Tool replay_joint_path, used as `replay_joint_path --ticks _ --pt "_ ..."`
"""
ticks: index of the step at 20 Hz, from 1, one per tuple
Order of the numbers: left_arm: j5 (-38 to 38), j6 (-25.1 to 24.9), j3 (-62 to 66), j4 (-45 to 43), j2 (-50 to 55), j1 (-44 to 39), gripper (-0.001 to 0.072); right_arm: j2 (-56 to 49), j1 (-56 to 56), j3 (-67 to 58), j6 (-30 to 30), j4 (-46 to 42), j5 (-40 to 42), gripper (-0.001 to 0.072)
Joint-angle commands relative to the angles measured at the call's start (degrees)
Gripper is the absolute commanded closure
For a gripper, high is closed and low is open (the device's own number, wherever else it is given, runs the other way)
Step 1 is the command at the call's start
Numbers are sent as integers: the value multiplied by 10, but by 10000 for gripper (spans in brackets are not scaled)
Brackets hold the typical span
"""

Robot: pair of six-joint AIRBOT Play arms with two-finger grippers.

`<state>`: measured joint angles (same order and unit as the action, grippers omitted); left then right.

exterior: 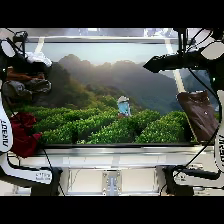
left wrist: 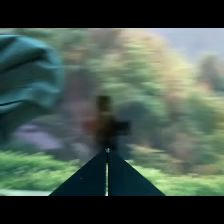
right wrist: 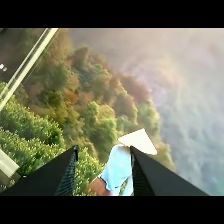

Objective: Fold the shirts.

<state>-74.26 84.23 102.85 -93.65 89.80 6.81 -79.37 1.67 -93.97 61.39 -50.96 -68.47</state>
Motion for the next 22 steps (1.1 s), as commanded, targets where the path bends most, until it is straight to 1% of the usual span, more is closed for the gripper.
replay_joint_path --ticks 1,2,4,5,6,8,9,13,17,19,21,22 --pt "-56 9 0 -208 -4 12 687 0 0 -1 0 0 6 329" --pt "-77 9 0 -243 -4 16 688 0 0 -1 0 -1 6 328" --pt "-108 11 0 -253 -4 29 689 0 0 -1 0 -1 8 328" --pt "-111 11 0 -253 -3 37 689 0 0 -1 0 -1 9 329" --pt "-114 25 0 -253 -2 46 689 0 0 -1 0 -1 10 329" --pt "-139 71 -2 -252 1 61 689 0 0 -1 0 -1 10 329" --pt "-147 73 -3 -250 1 68 689 0 0 -1 0 -1 10 329" --pt "-148 73 -3 -248 14 93 688 -1 0 -1 0 -1 10 329" --pt "-149 73 -3 -248 18 98 688 -1 0 -1 0 -1 10 329" --pt "-170 73 -3 -248 18 98 688 -1 0 -1 0 -1 11 329" --pt "-181 68 -3 -248 21 101 689 -1 0 -1 0 -1 19 329" --pt "-181 54 -3 -248 25 104 689 -1 0 -1 0 -1 24 329"
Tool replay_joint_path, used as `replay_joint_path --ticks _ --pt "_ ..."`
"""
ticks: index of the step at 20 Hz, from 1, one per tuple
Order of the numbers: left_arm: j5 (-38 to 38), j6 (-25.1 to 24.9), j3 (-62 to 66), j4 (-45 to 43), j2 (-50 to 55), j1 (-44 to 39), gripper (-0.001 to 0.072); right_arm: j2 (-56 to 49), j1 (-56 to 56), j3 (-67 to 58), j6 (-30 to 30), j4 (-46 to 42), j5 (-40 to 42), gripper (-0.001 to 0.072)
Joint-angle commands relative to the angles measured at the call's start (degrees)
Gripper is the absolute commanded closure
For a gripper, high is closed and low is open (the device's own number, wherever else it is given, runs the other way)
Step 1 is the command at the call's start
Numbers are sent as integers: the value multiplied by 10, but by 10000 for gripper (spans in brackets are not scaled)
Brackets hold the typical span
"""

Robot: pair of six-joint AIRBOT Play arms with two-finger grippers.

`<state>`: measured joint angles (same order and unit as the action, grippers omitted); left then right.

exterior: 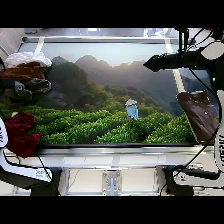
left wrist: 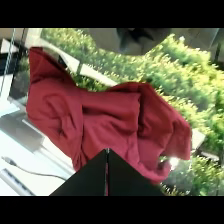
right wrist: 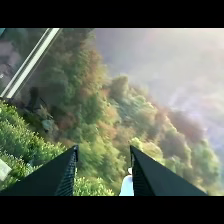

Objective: Fold the shirts.

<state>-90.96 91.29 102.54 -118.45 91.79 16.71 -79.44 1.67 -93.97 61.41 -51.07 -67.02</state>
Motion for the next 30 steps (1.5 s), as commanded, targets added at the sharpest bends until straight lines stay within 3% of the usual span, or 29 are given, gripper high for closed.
replay_joint_path --ticks 1,14,17,18,19,20,21,30 --pt "-14 -21 0 0 11 9 689 0 0 -1 0 0 13 329" --pt "-34 -24 -111 7 30 165 690 0 0 -1 0 0 15 329" --pt "-31 -92 -165 36 31 194 692 0 0 -1 0 0 15 330" --pt "-26 -90 -179 39 32 200 690 0 0 -1 2 0 16 330" --pt "-24 -90 -187 38 38 205 657 0 0 -1 7 0 16 330" --pt "-19 -90 -188 38 46 209 402 0 0 -1 7 0 17 330" --pt "-11 -90 -188 38 55 211 -10 0 0 -1 8 0 17 329" --pt "162 -73 -188 54 78 211 -11 0 0 -1 21 1 17 330"
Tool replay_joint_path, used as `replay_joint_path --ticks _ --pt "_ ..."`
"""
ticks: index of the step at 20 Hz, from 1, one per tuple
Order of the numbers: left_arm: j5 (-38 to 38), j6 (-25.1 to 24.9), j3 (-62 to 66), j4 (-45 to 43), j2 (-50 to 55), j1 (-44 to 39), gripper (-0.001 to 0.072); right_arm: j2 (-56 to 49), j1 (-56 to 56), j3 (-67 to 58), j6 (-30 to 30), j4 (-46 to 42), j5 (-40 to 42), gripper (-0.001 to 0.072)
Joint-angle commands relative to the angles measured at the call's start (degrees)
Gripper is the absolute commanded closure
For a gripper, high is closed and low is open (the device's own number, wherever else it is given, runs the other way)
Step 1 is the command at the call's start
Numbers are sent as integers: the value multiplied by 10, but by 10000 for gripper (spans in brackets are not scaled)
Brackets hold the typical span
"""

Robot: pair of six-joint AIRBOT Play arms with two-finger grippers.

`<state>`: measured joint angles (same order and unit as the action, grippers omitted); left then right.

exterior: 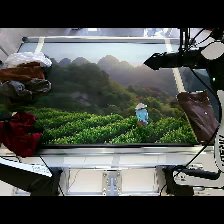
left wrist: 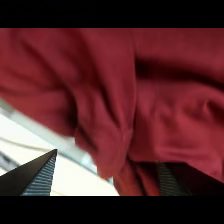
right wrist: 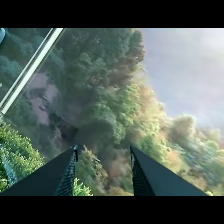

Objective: Fold the shirts.

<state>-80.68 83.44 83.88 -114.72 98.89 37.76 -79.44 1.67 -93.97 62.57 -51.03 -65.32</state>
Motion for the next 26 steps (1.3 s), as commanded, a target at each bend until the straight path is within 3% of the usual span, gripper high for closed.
replay_joint_path --ticks 1,2,4,5,11,13,15,17,19,21,23,26 --pt "70 5 -1 33 10 1 11 0 0 -1 18 0 2 330" --pt "79 5 -1 39 14 1 125 0 1 -1 27 1 2 330" --pt "89 5 -1 40 24 1 617 0 1 -1 42 2 3 330" --pt "89 5 -1 40 27 1 694 0 1 -1 50 3 2 330" --pt "20 3 0 57 -25 -28 694 2 12 -1 54 13 4 330" --pt "22 3 0 141 -76 -56 695 7 12 -5 54 11 3 330" --pt "30 -18 0 311 -137 -91 694 10 12 -31 54 12 -4 330" --pt "35 -49 0 478 -191 -136 694 10 12 -82 54 8 -47 331" --pt "36 -66 0 592 -230 -195 694 10 12 -146 54 -10 -108 332" --pt "40 -70 0 654 -256 -275 694 11 12 -212 54 -37 -166 340" --pt "40 -70 0 664 -263 -359 694 14 12 -265 54 -62 -205 340" --pt "67 -80 0 662 -252 -477 688 44 12 -261 53 -109 -206 339"
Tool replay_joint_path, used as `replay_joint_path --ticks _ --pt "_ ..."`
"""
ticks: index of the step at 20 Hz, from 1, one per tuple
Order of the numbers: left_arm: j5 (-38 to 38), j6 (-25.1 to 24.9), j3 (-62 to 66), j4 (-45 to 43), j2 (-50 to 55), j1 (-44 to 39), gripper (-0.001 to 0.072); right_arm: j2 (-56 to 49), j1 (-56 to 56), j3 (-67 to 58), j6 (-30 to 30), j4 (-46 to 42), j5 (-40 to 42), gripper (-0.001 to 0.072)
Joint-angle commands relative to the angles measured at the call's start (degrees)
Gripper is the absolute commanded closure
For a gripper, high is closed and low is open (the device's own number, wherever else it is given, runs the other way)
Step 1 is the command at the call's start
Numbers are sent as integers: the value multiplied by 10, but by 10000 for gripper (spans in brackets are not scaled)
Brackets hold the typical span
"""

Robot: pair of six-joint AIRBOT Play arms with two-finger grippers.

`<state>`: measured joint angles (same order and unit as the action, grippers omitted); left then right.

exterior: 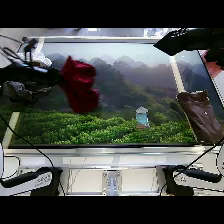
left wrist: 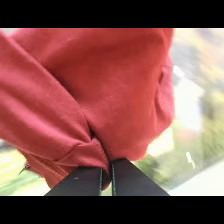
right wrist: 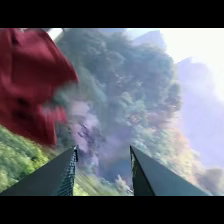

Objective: Fold the shirts.

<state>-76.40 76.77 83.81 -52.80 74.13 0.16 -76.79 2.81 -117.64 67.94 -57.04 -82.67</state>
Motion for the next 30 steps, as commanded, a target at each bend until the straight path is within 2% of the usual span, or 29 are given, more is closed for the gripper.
replay_joint_path --ticks 1,3,5,7,9,12,15,18,21,22,25,27,30 --pt "50 -26 0 27 -1 -124 602 26 0 -16 -1 -71 -33 339" --pt "106 -16 1 -60 -2 -139 -13 32 0 -6 -1 -127 -33 338" --pt "128 57 0 -172 -4 -123 -13 31 0 13 -3 -210 -29 338" --pt "118 158 -1 -270 6 -99 -13 19 -8 54 2 -251 -27 338" --pt "92 177 -12 -278 28 -80 -5 -4 -23 127 12 -236 -38 337" --pt "84 150 -37 -249 77 -82 -2 -32 -41 276 14 -231 -2 338" --pt "84 61 -56 -83 125 -99 -2 -40 -65 378 14 -177 62 327" --pt "158 -15 -70 47 149 -119 -2 -57 -86 416 -16 -118 68 327" --pt "163 -123 -70 48 163 -156 -1 -74 -92 421 -17 -103 69 328" --pt "160 -142 -70 41 168 -179 -1 -77 -92 421 -17 -103 72 328" --pt "164 -132 -70 -82 180 -258 -1 -80 -92 421 -17 -104 85 328" --pt "190 -83 -70 -183 191 -304 -1 -80 -92 421 -17 -103 101 328" --pt "239 -60 -70 -187 203 -335 0 -87 -92 421 -30 -103 116 328"
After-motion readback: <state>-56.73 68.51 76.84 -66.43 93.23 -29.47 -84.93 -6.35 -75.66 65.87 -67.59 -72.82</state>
